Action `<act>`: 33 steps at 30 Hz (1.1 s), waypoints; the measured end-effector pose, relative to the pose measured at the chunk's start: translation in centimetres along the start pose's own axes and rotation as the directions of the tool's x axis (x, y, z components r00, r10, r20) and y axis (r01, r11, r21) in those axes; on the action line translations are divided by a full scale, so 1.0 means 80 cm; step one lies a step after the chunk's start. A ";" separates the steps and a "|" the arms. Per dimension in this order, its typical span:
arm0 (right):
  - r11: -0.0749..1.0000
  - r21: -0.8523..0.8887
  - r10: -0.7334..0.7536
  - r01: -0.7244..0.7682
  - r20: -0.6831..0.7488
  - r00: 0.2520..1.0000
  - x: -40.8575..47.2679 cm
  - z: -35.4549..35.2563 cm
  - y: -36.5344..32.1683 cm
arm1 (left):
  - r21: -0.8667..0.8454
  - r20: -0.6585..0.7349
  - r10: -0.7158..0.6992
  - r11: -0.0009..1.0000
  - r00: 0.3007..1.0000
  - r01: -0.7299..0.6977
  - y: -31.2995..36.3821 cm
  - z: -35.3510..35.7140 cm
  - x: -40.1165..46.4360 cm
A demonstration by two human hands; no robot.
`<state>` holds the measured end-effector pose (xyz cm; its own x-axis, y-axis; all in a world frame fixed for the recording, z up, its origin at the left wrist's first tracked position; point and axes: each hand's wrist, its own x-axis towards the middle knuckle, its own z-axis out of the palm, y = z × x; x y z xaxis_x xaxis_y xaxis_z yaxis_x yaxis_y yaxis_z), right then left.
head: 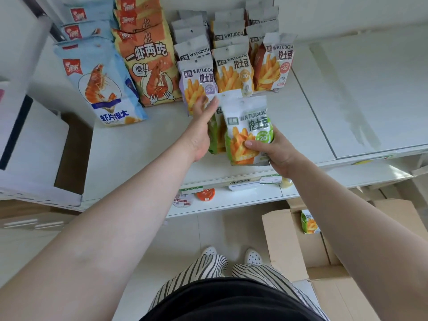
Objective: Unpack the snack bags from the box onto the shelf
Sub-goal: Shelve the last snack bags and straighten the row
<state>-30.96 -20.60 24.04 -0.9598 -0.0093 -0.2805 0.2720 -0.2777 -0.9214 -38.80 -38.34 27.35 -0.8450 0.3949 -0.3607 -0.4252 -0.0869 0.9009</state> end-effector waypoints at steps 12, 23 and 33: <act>0.978 -0.208 0.002 -0.015 -0.060 0.998 0.008 0.013 0.025 | 0.668 0.150 0.238 0.691 0.960 -0.275 0.001 -0.035 0.003; 0.909 -0.397 -0.131 0.127 0.018 0.991 0.020 0.026 0.043 | 0.878 0.381 0.124 0.262 0.916 -0.401 0.033 -0.034 0.018; 0.921 -0.378 -0.166 0.092 -0.168 0.972 0.010 0.011 0.036 | 0.724 0.161 0.362 0.589 0.918 -0.359 0.034 -0.030 0.013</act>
<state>-31.01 -22.26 21.43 -0.9662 0.1980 -0.1650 0.1885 0.1063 -0.9763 -41.63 -40.33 28.85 -0.8775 0.4783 0.0340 0.2881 0.4693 0.8347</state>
